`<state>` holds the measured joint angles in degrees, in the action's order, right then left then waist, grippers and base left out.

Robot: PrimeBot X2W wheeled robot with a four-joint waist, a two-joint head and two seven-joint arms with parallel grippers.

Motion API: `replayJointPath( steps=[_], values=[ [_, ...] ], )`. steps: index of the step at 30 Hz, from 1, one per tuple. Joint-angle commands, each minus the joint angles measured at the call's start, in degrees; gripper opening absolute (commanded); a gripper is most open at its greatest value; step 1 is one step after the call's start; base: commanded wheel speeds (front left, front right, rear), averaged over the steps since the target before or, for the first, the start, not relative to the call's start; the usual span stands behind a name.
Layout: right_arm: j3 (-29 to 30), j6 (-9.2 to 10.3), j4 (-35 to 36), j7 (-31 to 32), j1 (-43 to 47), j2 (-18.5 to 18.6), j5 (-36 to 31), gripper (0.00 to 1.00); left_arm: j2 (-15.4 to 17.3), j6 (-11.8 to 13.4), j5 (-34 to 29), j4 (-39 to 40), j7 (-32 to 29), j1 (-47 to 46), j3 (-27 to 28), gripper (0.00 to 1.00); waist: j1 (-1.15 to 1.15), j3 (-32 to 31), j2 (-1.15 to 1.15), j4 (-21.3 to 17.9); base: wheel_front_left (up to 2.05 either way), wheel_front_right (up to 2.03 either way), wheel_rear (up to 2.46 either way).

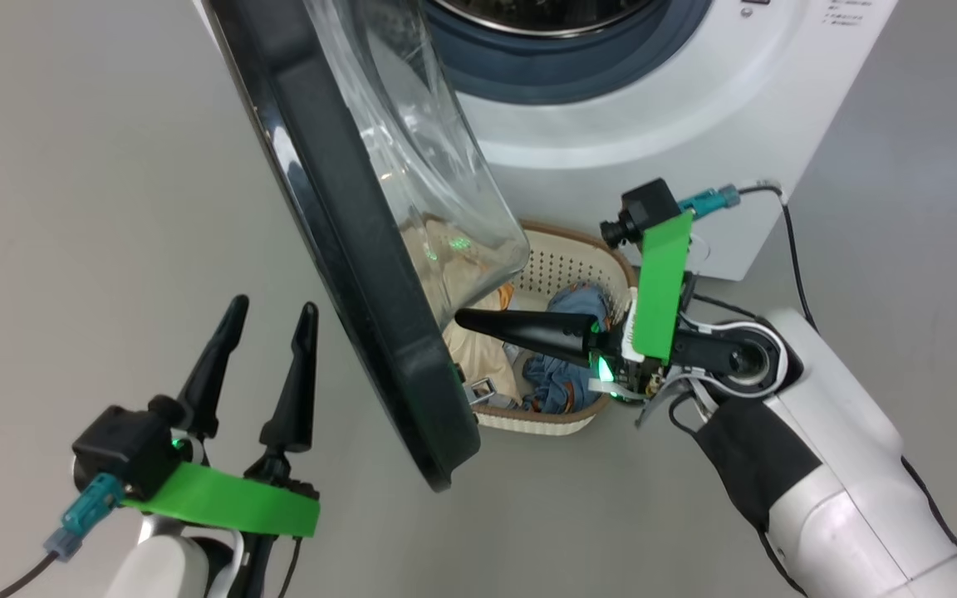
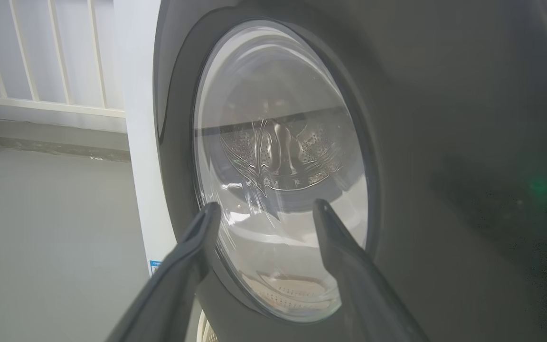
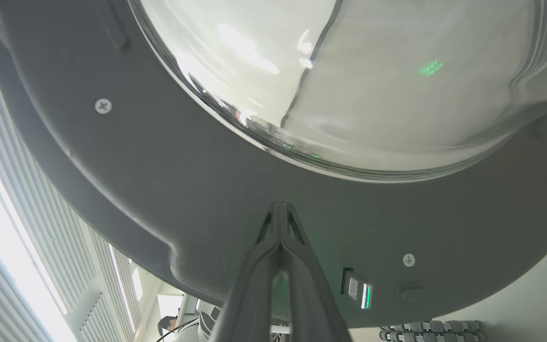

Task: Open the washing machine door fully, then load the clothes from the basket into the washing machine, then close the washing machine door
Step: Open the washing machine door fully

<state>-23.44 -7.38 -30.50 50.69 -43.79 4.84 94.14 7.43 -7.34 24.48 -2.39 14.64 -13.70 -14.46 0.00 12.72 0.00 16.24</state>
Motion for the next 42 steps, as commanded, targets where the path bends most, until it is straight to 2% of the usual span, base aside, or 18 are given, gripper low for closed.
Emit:
replayJointPath(
  steps=[1, 14, 24, 28, 29, 30, 31, 35, 42],
  values=[
    [-0.21, -0.11, 1.7, -0.47, 1.4, -1.09, 0.8, 0.0, 1.57, -0.14, -0.66, 0.99, 0.36, -0.2, 2.28, 1.0, 0.0, -1.19, 0.0, -0.87, 0.0, 0.0, 0.0],
    [0.07, -0.11, 6.78, -4.87, 10.64, 0.72, 4.9, 0.0, 3.45, -0.14, -0.87, -0.19, 0.36, 4.45, 4.65, 1.0, 0.0, -7.67, 0.0, -5.27, 0.0, 0.0, 0.0],
    [-0.84, -0.11, 11.59, -9.09, 16.56, 2.86, 7.92, 0.0, 3.85, -0.14, -0.97, 0.67, 0.36, 7.67, 7.02, 1.0, 0.0, -9.47, 0.0, -9.07, 0.0, 0.0, 0.0],
    [-0.97, -0.11, 14.47, -12.58, 18.68, 4.17, 8.37, 0.0, 3.71, -0.14, -0.99, 0.86, 0.36, 8.77, 7.57, 1.0, 0.0, -10.12, 0.0, -10.09, 0.0, 0.0, 0.0],
    [-0.86, -0.11, 15.08, -13.83, 18.88, 4.64, 7.71, 0.25, 3.7, -0.14, -0.98, 0.86, 0.36, 8.91, 7.53, 1.0, 0.0, -10.2, 0.0, -10.21, 0.0, 0.0, 0.0],
    [-0.62, -0.11, 15.75, -15.5, 18.87, 5.1, 6.58, 0.81, 3.73, -0.14, -0.98, 0.85, 0.36, 9.0, 7.46, 1.0, 0.0, -10.25, 0.0, -10.33, 0.0, 0.0, 0.0],
    [-0.18, -0.11, 16.43, -17.46, 18.81, 5.34, 5.37, 1.0, 3.76, -0.14, -0.99, 0.84, 0.36, 9.03, 7.42, 1.0, 0.0, -10.29, 0.0, -10.43, 0.0, 0.0, 0.0],
    [1.18, -0.11, 19.0, -26.55, 18.08, 6.36, -2.59, 1.0, 3.85, -0.14, -0.98, 0.87, 0.36, 9.01, 7.31, 1.0, 0.0, -10.45, 0.0, -10.64, 0.0, 0.0, 0.0],
    [-0.76, -0.11, 19.31, -44.13, 17.05, 9.84, -24.18, 1.0, 4.0, -0.14, -0.93, 0.81, 0.36, 9.06, 7.12, 1.0, 0.0, -10.62, 0.0, -10.63, 0.0, 0.0, 0.0]
  ],
)
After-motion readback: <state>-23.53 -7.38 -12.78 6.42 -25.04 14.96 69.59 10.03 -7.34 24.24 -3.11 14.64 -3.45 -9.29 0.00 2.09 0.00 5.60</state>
